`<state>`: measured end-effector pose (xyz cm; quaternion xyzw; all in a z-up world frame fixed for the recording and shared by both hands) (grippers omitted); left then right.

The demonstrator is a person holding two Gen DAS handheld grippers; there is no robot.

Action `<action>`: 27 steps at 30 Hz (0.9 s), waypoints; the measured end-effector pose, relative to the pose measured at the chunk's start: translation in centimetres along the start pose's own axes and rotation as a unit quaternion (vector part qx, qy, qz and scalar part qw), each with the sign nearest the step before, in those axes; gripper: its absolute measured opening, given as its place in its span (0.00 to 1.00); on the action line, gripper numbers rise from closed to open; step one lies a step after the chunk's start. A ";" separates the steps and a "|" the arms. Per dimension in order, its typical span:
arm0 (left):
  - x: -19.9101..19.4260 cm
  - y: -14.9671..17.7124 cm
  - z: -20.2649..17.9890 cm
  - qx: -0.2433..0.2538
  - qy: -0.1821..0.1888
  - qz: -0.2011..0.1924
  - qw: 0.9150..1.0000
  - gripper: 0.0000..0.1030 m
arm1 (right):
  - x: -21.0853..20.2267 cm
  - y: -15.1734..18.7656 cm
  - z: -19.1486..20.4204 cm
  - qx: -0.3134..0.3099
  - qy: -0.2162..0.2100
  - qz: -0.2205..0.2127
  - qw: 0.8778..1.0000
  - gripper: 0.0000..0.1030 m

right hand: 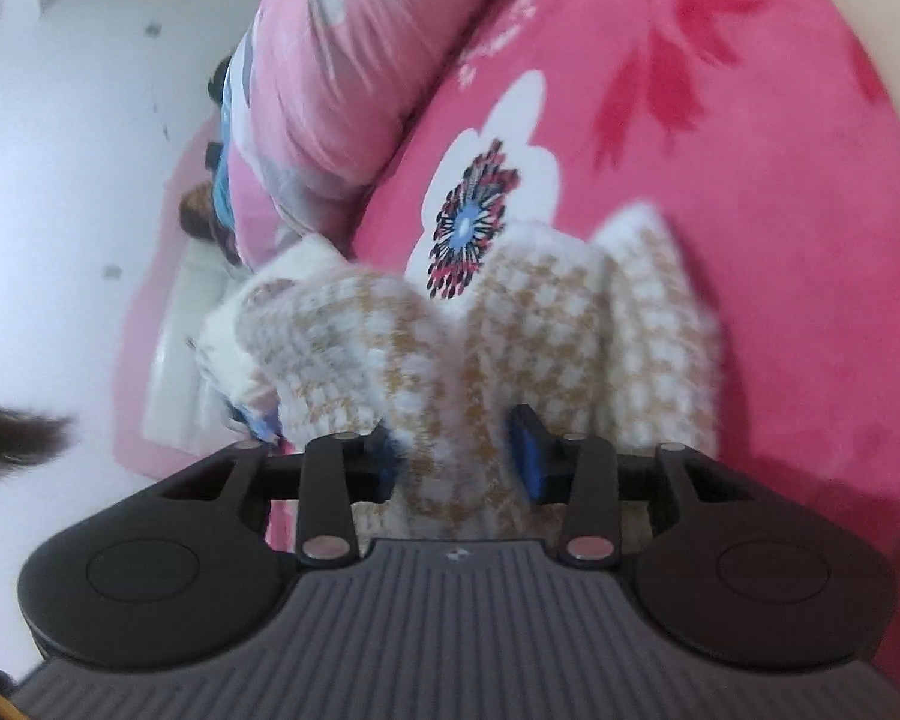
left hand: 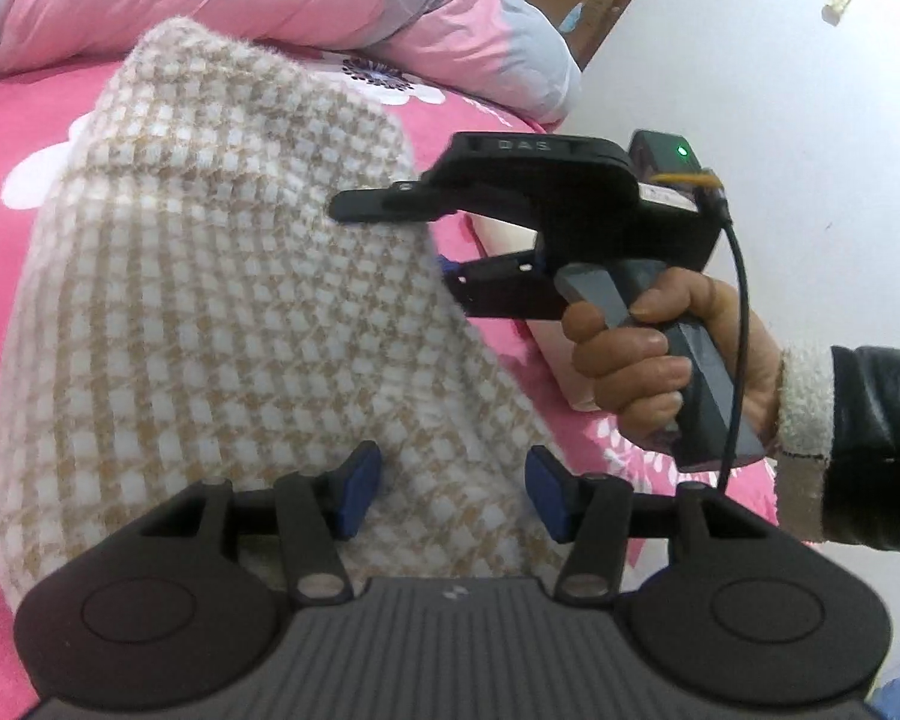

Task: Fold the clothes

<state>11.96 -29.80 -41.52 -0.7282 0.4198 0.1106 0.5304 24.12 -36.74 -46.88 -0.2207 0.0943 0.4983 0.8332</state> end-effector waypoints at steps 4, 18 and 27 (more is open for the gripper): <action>0.9 -0.6 1.8 -0.024 0.013 0.009 1.000 0.52 | -2.0 0.0 -0.7 0.011 0.011 -0.007 1.000 0.53; 1.1 -0.3 3.4 -0.022 0.048 0.008 0.999 0.55 | -5.4 3.3 9.9 -0.289 0.042 0.017 0.956 0.38; -2.9 -4.2 5.0 0.022 0.029 -0.043 0.998 0.47 | -0.7 6.0 5.4 -0.381 0.187 0.095 0.901 0.26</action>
Point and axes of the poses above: each gripper's, at about its wrist camera, not at the fingertips, and x roughly the way its jaws point, z to its left, y to its underside, the point moved 9 cm from there along x, roughly the way its jaws point, and after that the axes turned 9 degrees about -z, right-handed, at the moved point
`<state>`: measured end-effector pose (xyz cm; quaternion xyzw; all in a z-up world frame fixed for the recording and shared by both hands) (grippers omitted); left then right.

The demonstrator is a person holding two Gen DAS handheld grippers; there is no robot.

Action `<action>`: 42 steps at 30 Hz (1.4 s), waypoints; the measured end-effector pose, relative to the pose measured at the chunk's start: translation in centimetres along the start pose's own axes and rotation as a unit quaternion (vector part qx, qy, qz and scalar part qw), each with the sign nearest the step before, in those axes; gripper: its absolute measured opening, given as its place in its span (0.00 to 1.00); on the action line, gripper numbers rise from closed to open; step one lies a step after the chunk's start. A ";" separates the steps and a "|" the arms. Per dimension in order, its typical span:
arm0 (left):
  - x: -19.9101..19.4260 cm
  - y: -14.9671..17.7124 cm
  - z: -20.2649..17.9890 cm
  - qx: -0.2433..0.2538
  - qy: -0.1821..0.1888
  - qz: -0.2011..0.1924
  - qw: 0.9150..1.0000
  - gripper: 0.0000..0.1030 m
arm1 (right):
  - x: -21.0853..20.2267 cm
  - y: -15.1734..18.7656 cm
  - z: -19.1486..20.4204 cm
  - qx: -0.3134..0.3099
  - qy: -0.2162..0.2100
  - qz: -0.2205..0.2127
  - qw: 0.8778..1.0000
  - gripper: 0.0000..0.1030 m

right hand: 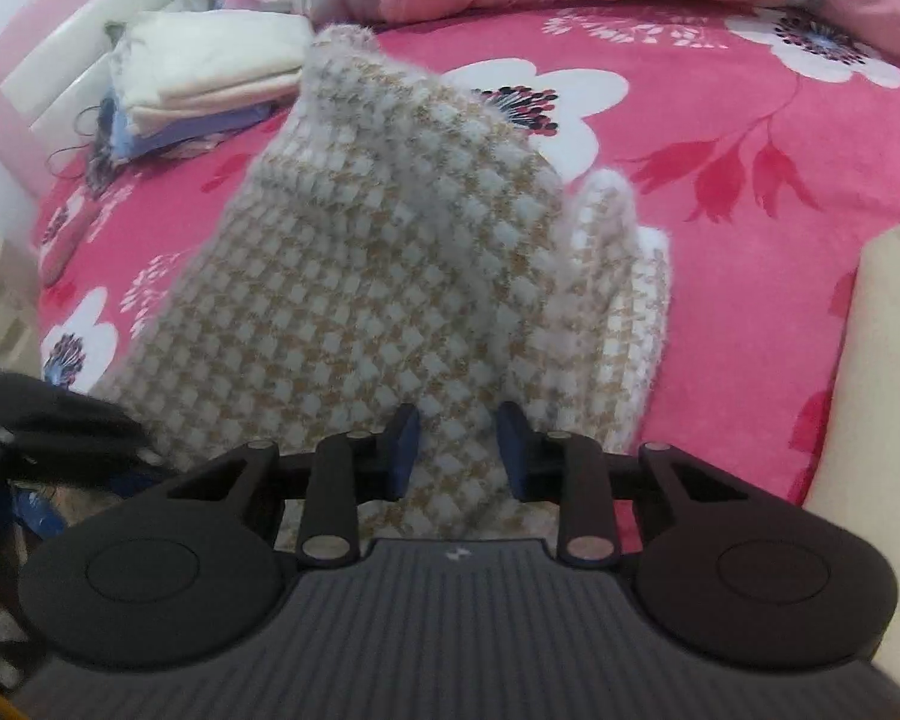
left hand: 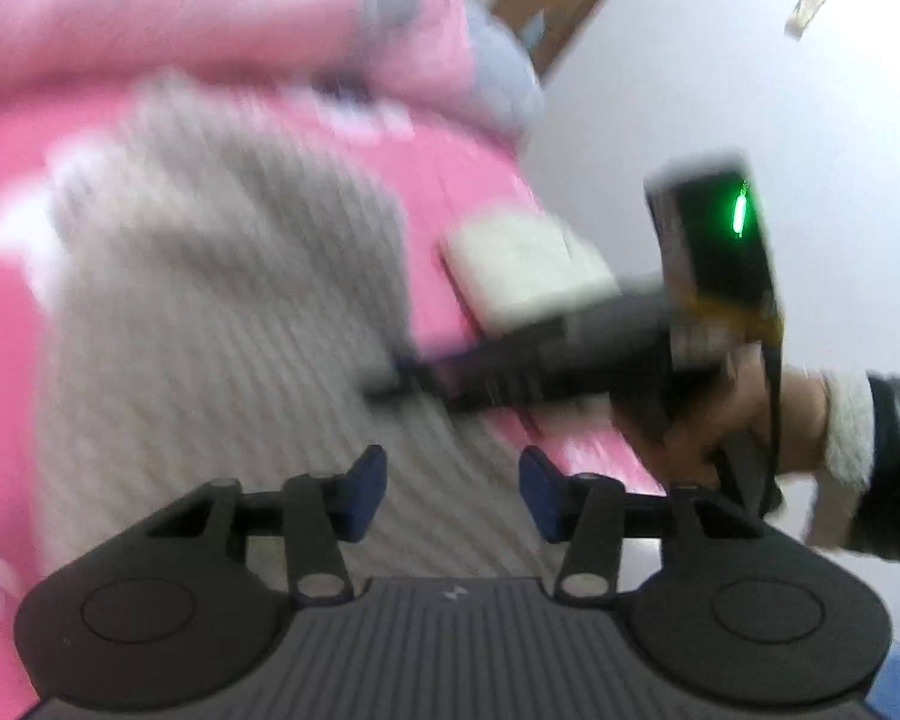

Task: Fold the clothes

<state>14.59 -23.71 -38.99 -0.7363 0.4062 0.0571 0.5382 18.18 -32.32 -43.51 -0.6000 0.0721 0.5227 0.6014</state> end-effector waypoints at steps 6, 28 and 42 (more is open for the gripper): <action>0.4 2.7 2.6 0.047 -0.043 0.042 0.997 0.40 | -1.7 -3.0 2.1 -0.061 0.012 -0.014 0.998 0.23; 2.0 5.1 0.5 0.106 -0.011 -0.002 0.994 0.42 | -0.7 -14.7 8.4 -0.160 -0.004 -0.127 0.979 0.19; 2.1 5.2 -0.2 0.108 0.034 -0.016 0.993 0.42 | 7.7 -13.1 7.0 -0.128 0.064 0.003 0.990 0.15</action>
Point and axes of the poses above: each gripper's, at about its wrist camera, not at the fingertips, and x roughly the way its jaws point, z to its left, y to its underside, the point moved 9 cm from there along x, roughly the way its jaws point, and after that the axes turned 9 degrees about -z, right-handed, at the moved point
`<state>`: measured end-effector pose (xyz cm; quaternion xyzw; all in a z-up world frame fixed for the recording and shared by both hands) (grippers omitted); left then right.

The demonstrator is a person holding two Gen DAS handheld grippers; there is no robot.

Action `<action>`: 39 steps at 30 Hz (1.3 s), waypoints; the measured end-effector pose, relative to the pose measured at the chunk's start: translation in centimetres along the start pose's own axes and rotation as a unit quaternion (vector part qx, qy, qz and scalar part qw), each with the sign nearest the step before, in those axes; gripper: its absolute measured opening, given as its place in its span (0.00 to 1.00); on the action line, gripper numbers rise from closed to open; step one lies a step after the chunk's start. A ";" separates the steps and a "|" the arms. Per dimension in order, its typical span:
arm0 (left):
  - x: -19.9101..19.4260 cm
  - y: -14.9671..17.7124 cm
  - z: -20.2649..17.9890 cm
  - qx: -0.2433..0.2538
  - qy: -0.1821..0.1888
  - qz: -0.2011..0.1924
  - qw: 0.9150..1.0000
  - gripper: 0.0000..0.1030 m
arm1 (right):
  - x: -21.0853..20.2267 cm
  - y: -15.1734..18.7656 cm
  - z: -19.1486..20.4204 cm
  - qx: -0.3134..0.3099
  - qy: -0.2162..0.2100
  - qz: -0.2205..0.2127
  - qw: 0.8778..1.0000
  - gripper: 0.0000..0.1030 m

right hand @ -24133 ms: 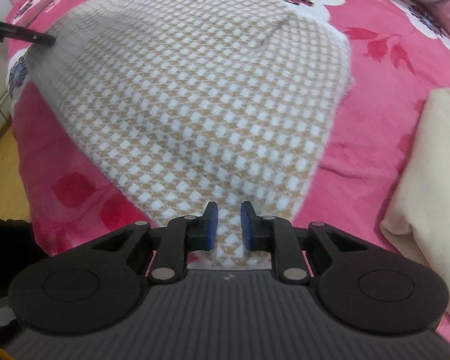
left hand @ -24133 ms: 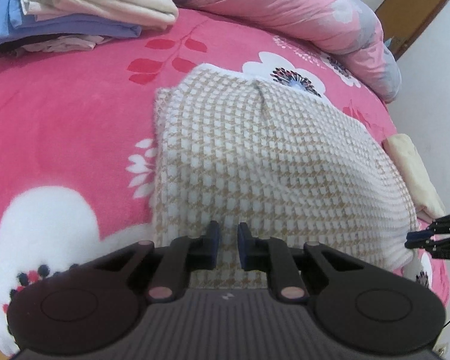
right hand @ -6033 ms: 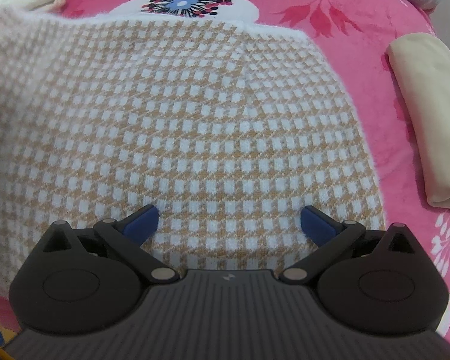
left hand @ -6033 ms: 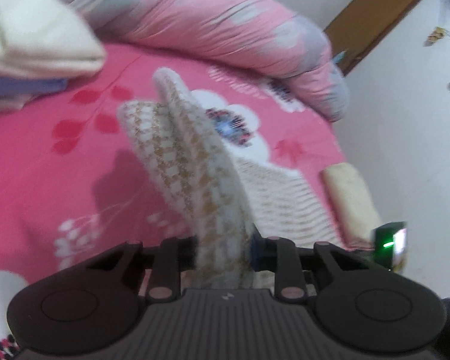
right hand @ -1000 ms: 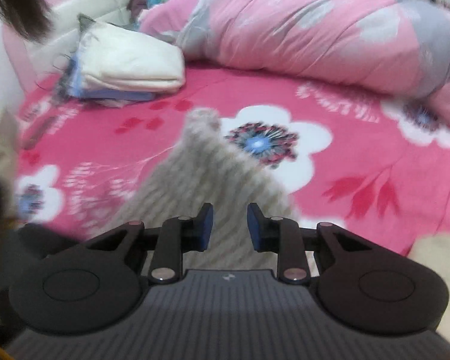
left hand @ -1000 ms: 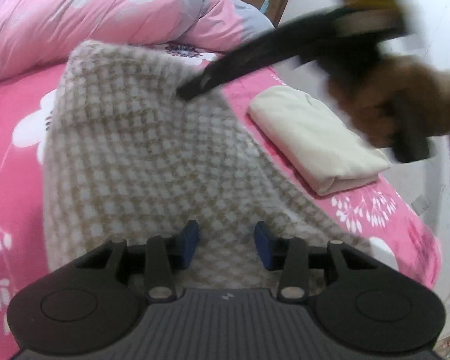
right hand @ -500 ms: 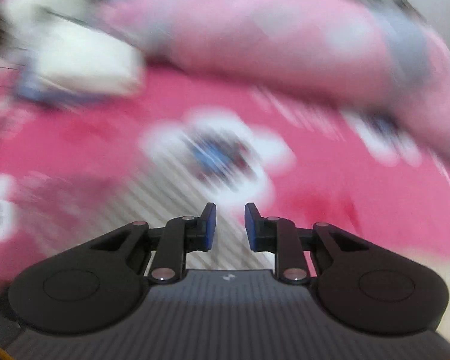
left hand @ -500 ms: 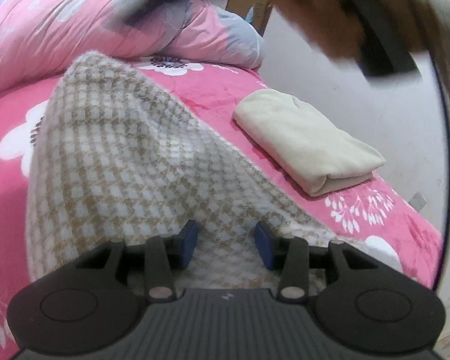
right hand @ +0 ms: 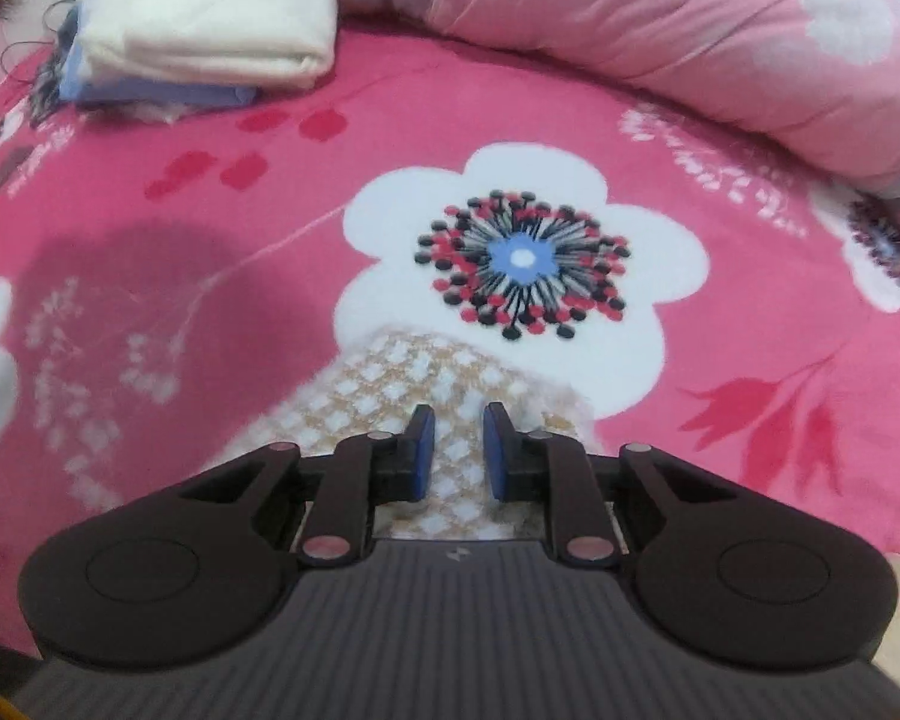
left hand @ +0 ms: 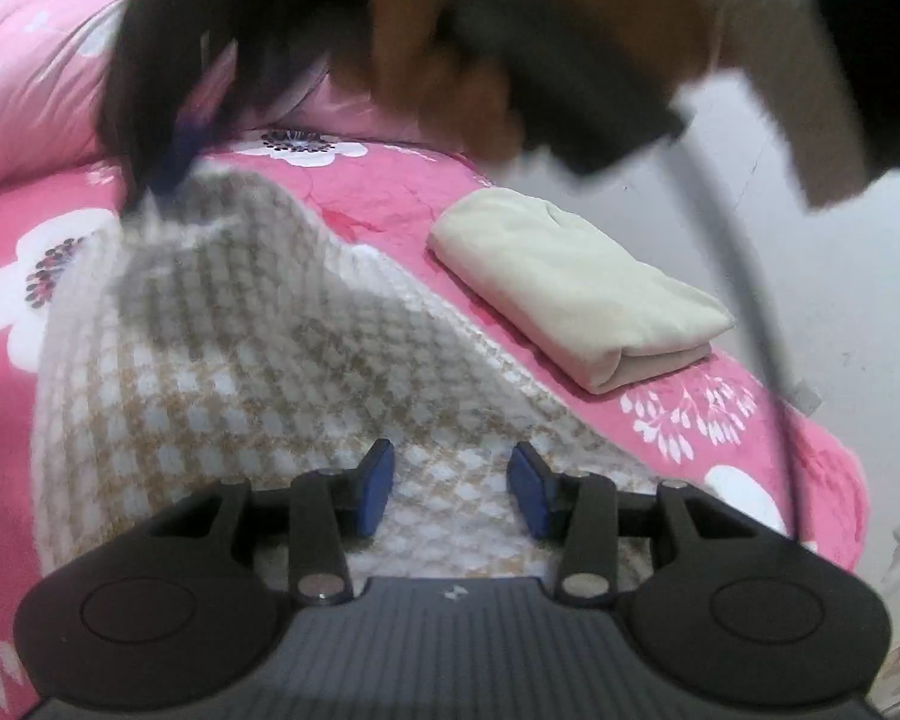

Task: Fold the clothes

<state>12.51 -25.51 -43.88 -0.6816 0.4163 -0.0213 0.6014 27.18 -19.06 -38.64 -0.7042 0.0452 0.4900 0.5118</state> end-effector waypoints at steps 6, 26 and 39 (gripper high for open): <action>0.0 -0.2 -0.1 0.005 0.012 0.003 1.000 0.43 | 4.1 3.6 -0.8 -0.015 0.032 0.066 0.997 0.14; -11.6 -2.4 2.2 -0.065 -0.088 -0.037 0.993 0.52 | 0.0 1.8 -1.2 0.004 -0.004 0.001 1.000 0.16; -10.1 4.2 -0.1 0.045 -0.195 0.024 0.979 0.58 | -13.3 10.5 10.7 -0.255 -0.204 0.062 0.943 0.67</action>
Point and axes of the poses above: each gripper's, at about its wrist camera, not at the fingertips, and x roughly the way its jaws point, z to its left, y to its underside, the point moved 9 cm from there along x, roughly the way its jaws point, and after that the axes turned 9 degrees about -z, right-handed, at the moved point
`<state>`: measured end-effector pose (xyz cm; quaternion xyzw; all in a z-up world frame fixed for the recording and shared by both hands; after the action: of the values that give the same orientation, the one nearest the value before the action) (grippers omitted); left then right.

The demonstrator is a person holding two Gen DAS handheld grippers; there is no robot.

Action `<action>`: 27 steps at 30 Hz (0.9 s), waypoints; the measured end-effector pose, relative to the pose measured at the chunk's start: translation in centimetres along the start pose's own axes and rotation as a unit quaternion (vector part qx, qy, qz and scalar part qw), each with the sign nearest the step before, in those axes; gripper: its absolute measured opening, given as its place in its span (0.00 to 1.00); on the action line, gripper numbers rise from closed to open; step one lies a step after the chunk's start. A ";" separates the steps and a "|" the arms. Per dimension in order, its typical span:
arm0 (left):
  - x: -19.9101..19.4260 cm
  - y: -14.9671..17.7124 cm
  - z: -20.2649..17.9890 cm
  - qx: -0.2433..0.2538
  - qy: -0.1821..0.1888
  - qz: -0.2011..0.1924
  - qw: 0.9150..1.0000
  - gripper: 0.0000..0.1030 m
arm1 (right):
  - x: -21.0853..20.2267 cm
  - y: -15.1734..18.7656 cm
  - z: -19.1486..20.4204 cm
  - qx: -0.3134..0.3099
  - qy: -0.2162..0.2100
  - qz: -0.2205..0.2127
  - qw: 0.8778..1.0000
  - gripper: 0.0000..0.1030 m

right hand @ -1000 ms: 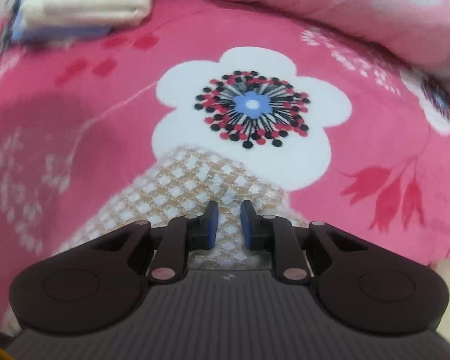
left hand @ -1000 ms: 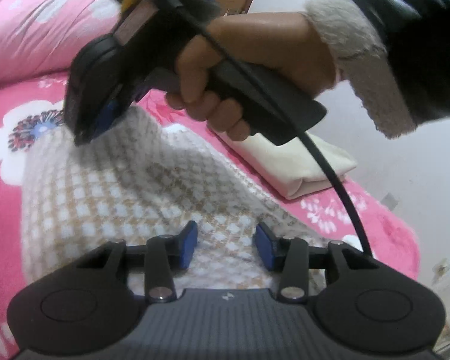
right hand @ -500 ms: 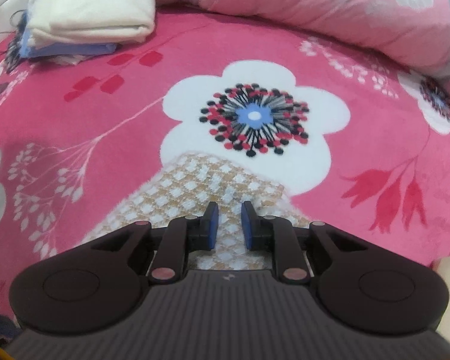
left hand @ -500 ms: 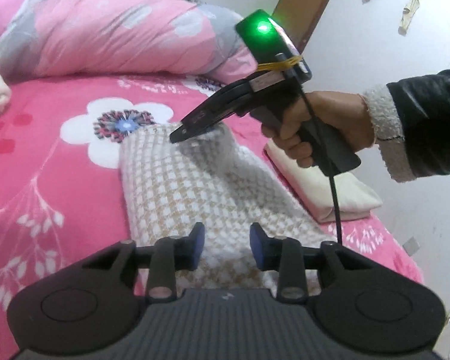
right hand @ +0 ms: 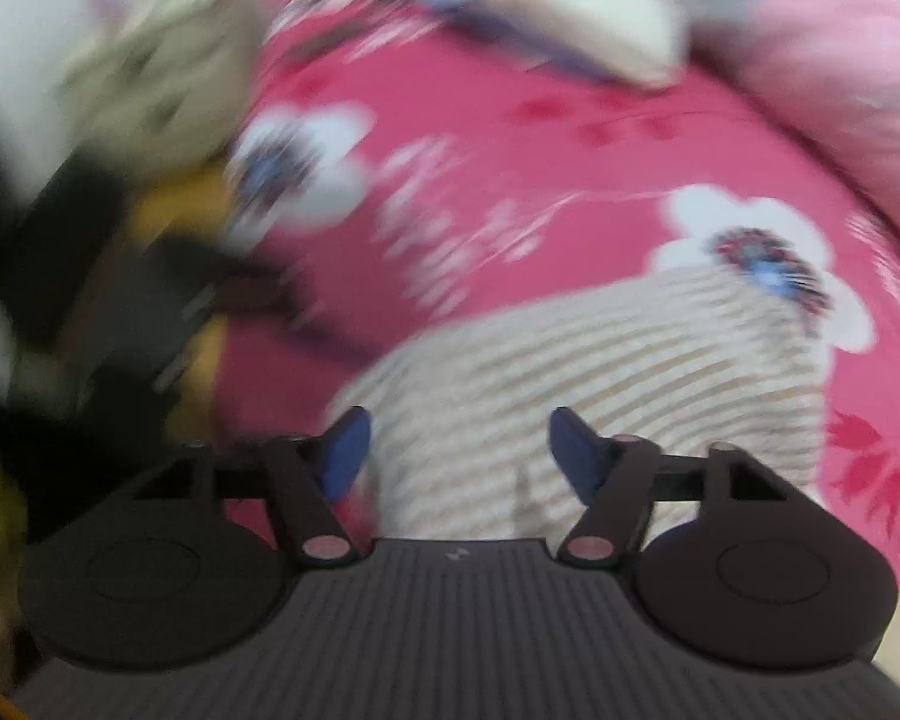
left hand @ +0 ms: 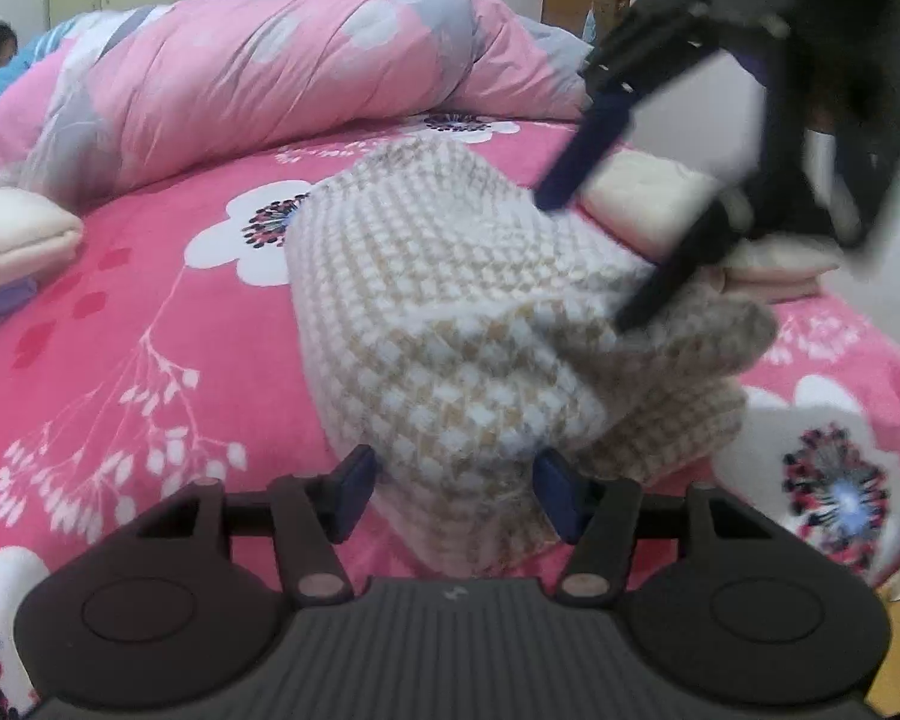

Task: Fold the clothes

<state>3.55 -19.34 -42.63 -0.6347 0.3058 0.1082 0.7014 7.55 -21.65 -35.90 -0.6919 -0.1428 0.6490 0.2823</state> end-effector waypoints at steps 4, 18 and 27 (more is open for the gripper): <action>0.9 0.8 0.4 0.045 -0.029 0.003 0.999 0.56 | 3.0 3.5 0.5 -0.055 0.059 0.064 0.995 0.41; 2.0 1.8 3.2 0.074 -0.002 0.013 0.997 0.45 | 4.8 7.3 2.3 -0.101 0.097 0.061 0.988 0.19; 1.0 2.1 2.3 0.062 0.035 0.021 0.997 0.37 | -1.0 -1.6 0.9 0.051 0.030 -0.032 0.998 0.24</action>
<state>3.87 -16.98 -44.95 -0.5869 0.3496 0.0818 0.7257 6.81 -20.77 -34.18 -0.6908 -0.1232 0.6251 0.3418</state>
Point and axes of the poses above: each gripper's, at about its wrist camera, not at the fingertips, and x roughly the way its jaws point, z to its left, y to its underside, the point moved 9 cm from there along x, roughly the way its jaws point, and after that the axes turned 9 degrees about -z, right-handed, at the moved point
